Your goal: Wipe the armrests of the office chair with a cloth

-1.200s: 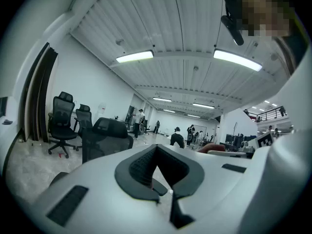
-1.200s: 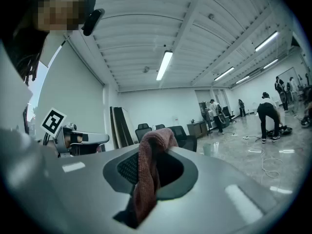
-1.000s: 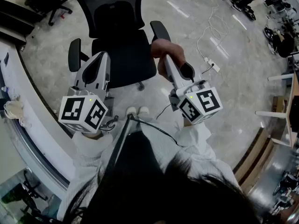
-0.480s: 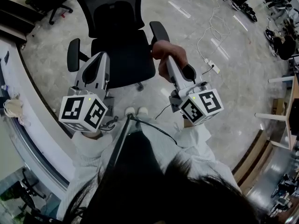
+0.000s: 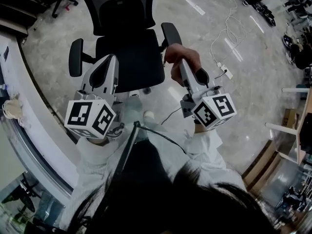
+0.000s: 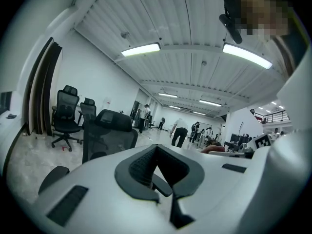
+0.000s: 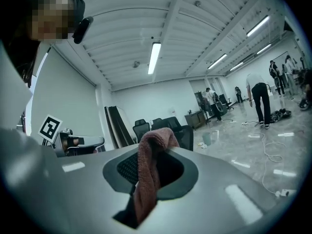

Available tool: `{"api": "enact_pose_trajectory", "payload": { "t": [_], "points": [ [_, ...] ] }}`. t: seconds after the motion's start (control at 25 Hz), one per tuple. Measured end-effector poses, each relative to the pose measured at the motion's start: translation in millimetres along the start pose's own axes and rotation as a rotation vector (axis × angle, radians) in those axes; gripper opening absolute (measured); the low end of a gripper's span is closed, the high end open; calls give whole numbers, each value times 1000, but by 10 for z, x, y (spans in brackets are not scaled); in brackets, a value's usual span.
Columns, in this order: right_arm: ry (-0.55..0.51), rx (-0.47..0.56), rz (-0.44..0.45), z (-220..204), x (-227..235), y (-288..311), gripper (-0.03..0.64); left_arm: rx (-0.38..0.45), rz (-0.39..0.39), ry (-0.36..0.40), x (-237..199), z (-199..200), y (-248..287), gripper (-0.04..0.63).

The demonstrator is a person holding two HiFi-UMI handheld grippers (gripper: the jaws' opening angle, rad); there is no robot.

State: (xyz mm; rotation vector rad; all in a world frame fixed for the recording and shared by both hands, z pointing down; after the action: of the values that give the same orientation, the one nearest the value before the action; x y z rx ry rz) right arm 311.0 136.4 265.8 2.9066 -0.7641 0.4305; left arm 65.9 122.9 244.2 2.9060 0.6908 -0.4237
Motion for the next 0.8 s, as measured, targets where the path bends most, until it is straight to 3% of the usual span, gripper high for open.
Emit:
{"api": "enact_pose_trajectory", "payload": {
  "t": [0.56, 0.8],
  "points": [
    [44, -34, -78, -197, 601, 1786, 46, -84, -86, 11, -1173, 159, 1514, 3],
    [33, -75, -110, -211, 947, 1941, 46, -140, -115, -9, -1152, 28, 1891, 3]
  ]
}}
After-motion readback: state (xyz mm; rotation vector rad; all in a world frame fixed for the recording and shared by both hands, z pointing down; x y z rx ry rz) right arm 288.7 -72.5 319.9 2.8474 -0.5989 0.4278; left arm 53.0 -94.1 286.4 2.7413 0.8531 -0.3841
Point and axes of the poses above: the fingertips, and each gripper's own axes: y forward along the fingers, x to its right, z out of its top, the point moved 5 cm from there along -y, backward along the fingers, and after that the axes turned 5 degrees about x, right-handed, at the moved point
